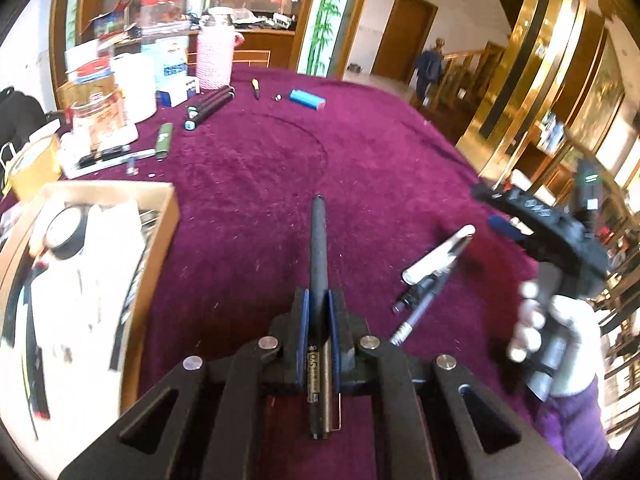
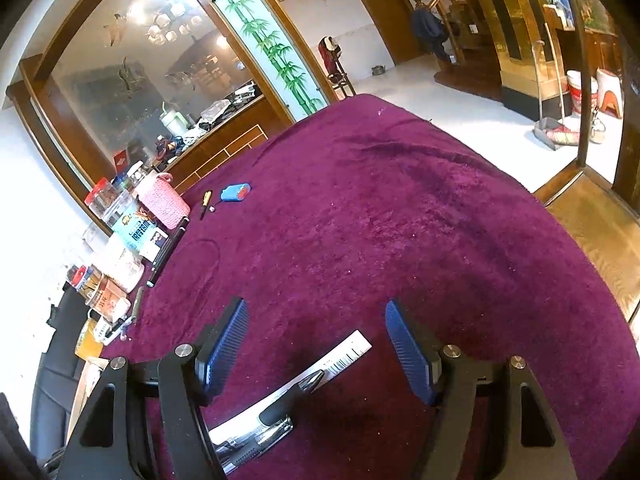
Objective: Organize rigid objects
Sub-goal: 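Grasp the white marker with the right gripper while the left gripper holds the black marker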
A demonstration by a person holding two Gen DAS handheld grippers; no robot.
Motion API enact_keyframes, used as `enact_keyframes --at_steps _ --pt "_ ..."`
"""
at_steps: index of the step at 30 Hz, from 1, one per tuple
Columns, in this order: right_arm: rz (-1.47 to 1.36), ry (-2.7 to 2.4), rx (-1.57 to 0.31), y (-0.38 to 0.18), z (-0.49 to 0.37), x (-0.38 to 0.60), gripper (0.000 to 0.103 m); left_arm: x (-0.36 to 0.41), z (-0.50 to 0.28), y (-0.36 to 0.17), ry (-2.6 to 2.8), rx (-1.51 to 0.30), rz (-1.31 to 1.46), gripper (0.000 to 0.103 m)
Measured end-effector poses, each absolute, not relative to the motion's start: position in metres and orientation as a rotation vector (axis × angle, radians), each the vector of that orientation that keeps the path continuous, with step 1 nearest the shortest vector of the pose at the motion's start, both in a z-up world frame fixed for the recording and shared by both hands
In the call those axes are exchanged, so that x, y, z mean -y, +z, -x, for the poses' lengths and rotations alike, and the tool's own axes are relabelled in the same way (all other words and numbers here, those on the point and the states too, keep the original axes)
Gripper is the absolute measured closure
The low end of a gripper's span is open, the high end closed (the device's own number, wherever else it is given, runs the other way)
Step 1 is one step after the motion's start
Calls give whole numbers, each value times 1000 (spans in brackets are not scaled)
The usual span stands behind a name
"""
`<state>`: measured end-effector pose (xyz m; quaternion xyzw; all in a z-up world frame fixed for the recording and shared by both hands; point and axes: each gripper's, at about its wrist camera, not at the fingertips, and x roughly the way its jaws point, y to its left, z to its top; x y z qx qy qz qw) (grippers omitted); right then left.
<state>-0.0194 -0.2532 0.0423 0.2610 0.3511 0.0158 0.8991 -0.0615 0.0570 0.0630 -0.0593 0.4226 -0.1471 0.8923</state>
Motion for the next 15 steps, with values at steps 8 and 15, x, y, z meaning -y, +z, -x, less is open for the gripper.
enact_keyframes --at_steps 8,15 --pt "-614 86 -815 32 22 251 28 -106 107 87 -304 -806 187 94" --pt "-462 -1 -975 32 -1 220 28 -143 117 76 -288 -812 268 94"
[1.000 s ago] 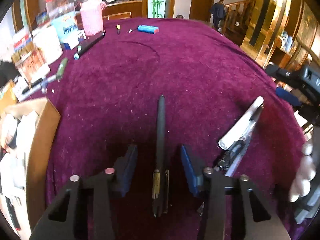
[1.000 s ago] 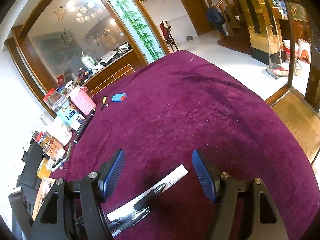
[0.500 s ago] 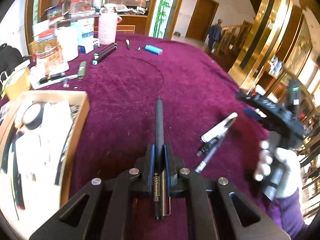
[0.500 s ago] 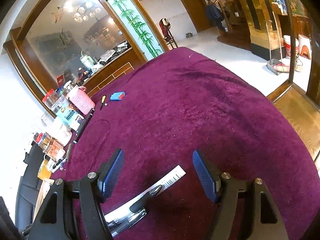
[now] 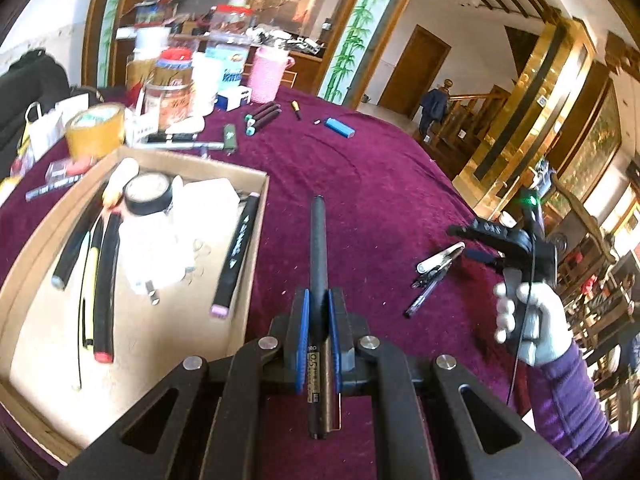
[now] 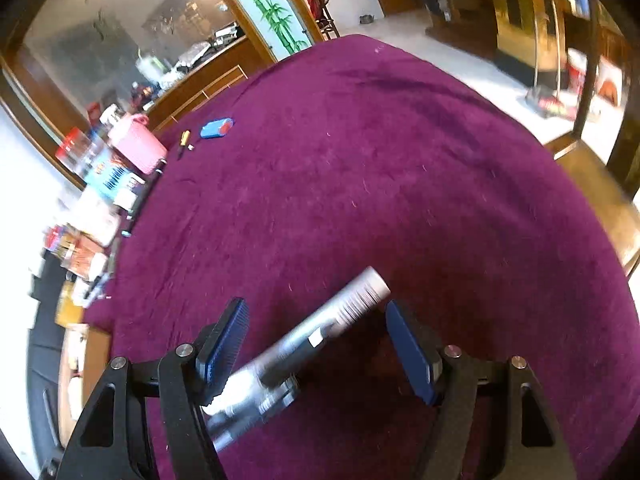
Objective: Organize rigid objects
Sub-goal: 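Grasp the white marker with the right gripper while the left gripper holds the black marker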
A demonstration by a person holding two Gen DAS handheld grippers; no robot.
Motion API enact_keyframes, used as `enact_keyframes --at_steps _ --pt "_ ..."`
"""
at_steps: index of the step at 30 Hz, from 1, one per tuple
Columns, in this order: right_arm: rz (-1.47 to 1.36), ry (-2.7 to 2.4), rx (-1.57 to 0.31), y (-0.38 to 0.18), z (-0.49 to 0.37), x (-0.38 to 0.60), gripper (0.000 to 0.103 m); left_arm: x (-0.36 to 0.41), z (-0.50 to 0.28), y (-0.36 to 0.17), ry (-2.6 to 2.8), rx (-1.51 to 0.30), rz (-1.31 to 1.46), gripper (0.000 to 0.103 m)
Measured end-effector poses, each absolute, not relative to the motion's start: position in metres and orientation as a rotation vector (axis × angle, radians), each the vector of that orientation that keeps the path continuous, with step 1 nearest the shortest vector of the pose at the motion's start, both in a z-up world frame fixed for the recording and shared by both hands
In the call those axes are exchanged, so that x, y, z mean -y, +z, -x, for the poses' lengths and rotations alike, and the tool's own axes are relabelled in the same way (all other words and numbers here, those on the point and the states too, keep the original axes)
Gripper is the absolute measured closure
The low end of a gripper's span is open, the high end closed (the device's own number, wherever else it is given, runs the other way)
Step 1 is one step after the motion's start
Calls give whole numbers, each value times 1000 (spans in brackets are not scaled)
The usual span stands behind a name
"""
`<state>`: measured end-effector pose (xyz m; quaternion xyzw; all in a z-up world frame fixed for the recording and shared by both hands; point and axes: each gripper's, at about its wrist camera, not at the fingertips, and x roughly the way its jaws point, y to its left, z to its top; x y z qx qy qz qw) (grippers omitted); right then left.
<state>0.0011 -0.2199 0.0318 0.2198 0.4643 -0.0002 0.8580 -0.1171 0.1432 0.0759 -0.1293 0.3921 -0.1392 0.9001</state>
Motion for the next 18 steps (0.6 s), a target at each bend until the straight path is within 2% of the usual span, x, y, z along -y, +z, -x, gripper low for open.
enact_keyframes --at_steps 8,14,18 --pt "-518 287 -1134 30 -50 153 27 -172 131 77 -241 -789 303 94" --pt "-423 190 -1151 30 -50 123 27 -184 134 73 -236 -795 333 94" --pt "-463 86 -1131 31 -62 127 27 -183 136 73 -246 -796 335 94"
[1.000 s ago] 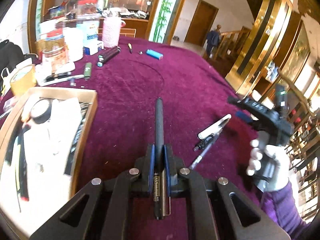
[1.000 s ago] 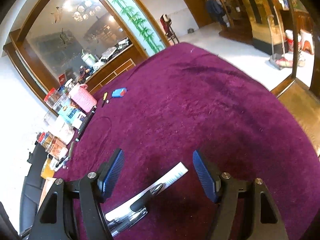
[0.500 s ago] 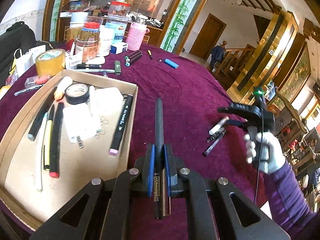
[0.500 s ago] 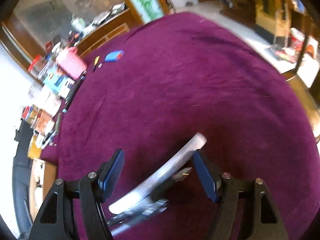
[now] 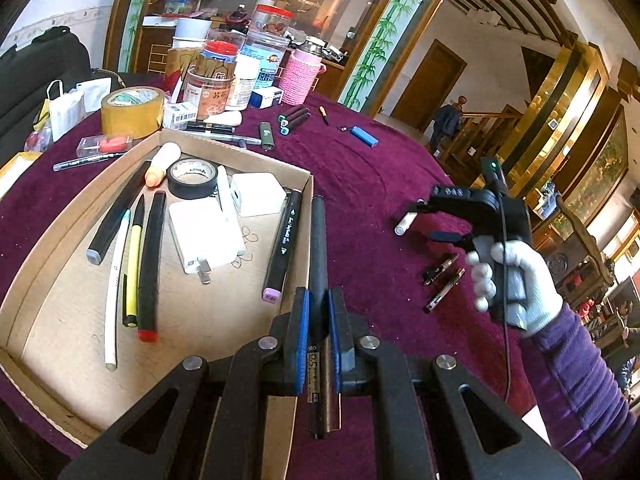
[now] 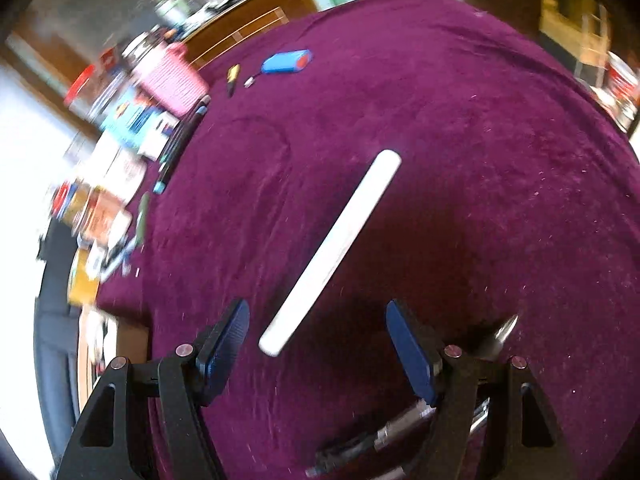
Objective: Organize rigid objects
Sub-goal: 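Grasp the white marker with the right gripper while the left gripper holds the black marker, then drop the black marker and white marker into the box with both grippers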
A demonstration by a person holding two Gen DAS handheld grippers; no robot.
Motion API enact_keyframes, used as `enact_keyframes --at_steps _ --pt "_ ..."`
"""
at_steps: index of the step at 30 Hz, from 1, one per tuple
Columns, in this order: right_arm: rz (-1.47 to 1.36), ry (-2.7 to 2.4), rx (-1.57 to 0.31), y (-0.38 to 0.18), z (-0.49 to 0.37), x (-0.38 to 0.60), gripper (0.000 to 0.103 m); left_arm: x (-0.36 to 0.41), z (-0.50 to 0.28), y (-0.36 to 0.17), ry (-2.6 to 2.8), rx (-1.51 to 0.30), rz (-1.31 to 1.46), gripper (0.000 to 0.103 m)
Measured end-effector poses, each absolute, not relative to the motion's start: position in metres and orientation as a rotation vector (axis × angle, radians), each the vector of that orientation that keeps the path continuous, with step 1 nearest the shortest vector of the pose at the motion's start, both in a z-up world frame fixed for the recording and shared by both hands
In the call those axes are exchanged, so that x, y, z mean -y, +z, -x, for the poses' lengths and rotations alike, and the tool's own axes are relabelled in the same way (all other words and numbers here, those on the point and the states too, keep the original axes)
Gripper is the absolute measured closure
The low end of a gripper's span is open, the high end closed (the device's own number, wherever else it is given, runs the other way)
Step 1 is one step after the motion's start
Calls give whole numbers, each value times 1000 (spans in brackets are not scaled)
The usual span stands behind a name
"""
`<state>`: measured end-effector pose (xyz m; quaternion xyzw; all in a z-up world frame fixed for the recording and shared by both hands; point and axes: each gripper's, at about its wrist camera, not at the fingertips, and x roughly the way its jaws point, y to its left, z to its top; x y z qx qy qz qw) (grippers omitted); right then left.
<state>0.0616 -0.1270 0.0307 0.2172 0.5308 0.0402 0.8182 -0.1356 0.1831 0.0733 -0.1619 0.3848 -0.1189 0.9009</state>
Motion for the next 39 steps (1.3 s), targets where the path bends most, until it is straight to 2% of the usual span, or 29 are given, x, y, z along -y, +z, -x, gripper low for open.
enact_keyframes --at_steps 4,7,8,9,10,11,13,14,22,36,38,39 --pt "-435 -2 -1116 36 -84 121 27 -185 138 74 -251 -790 336 94" --pt "-356 -38 -1177 27 -98 104 29 -192 138 74 -241 -786 344 94" --pt "-315 -60 -1164 28 -99 98 36 -195 139 74 -236 -784 348 94" --pt "-264 -89 -1160 27 -98 91 38 -200 140 74 -225 -782 353 94" --pt "-227 -106 -1151 27 -97 87 49 -205 140 74 -214 -781 357 94" --pt "-196 -128 -1144 26 -95 86 68 -210 140 74 -201 -781 362 94" --pt "-197 -129 -1121 27 -90 93 84 -221 140 73 -179 -781 377 94" --pt "-229 -112 -1116 27 -88 101 88 -227 140 71 -168 -783 383 94" --pt "-476 120 -1080 43 -48 121 88 -266 141 56 -62 -821 425 94" --pt "-476 616 -1101 80 34 -5 87 -256 135 38 -13 -922 377 94" --pt "-457 657 -1129 78 45 -23 87 -254 134 39 6 -917 358 92" --pt "-449 671 -1141 76 49 -30 87 -253 135 40 10 -911 351 88"
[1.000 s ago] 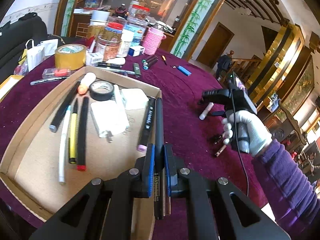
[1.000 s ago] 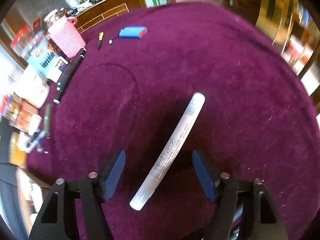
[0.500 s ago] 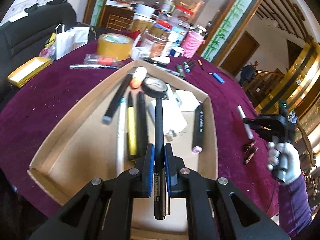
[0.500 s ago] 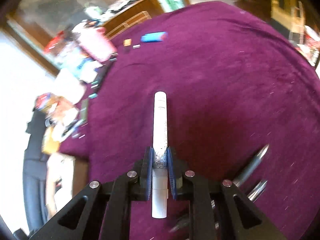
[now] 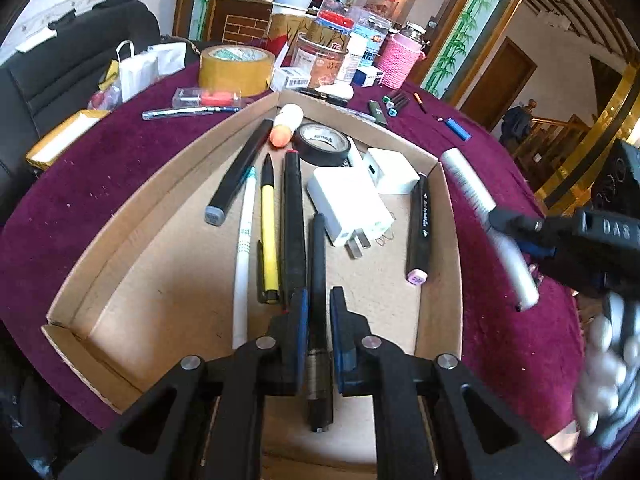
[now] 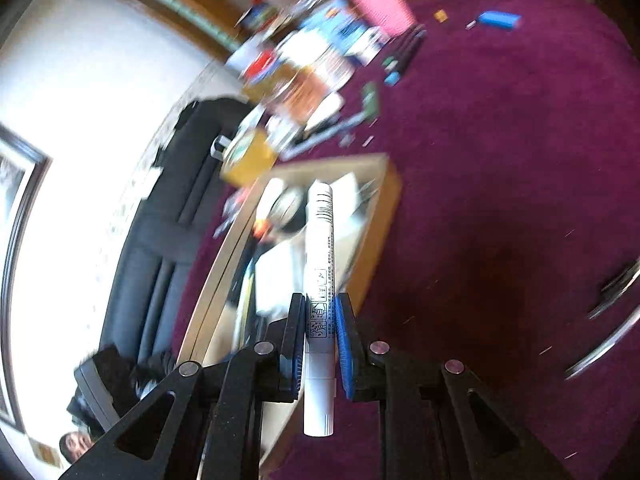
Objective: Organize rigid objects
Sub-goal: 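Drop the black marker and white marker into the box with both grippers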
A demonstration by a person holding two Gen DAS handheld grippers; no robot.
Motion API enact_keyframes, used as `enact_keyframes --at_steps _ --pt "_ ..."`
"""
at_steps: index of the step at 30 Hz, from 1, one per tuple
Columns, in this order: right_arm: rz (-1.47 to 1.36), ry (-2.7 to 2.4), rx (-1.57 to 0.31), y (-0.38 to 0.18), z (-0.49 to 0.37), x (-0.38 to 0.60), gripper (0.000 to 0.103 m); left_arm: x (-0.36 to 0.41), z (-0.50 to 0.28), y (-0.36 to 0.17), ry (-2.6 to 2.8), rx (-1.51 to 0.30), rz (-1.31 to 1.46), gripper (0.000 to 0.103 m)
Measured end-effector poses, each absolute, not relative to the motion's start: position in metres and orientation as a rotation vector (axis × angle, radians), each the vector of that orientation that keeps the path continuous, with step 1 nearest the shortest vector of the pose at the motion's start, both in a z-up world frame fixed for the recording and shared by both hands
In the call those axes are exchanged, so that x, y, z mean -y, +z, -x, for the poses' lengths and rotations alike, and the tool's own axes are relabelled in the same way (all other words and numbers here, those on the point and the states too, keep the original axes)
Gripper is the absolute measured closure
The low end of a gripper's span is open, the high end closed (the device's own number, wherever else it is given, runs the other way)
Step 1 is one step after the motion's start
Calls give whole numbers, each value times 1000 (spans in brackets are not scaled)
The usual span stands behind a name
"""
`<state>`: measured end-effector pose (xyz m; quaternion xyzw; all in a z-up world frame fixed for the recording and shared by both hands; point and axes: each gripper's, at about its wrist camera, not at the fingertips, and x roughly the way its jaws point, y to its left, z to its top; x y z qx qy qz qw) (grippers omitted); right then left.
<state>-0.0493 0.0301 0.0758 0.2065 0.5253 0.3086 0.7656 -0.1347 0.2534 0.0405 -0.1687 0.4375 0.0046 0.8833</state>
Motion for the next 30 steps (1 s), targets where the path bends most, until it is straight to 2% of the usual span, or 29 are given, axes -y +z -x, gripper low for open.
enact_keyframes --at_steps 2,5,9,13,16,17,20,24,30 --pt "-432 698 -1172 71 59 -46 87 -255 137 43 3 -895 358 79" --pt "-390 724 -1212 63 70 -69 87 -263 145 53 5 -850 380 75" --pt "-302 712 -1221 57 82 -95 86 -276 155 67 24 -787 408 56" --pt "-219 718 -1235 52 92 -115 84 -288 159 70 35 -765 438 52" --pt "-177 741 -1214 50 99 -122 73 -294 160 67 59 -768 456 44" --pt "-158 741 -1198 51 101 -123 67 -296 160 67 65 -772 461 43" --pt "-133 776 -1163 53 108 -124 60 -300 162 69 89 -775 473 42" --pt "-74 808 -1068 67 118 -121 54 -302 173 82 130 -726 452 34" --pt "-64 834 -916 88 128 -102 51 -291 178 97 181 -679 387 33"
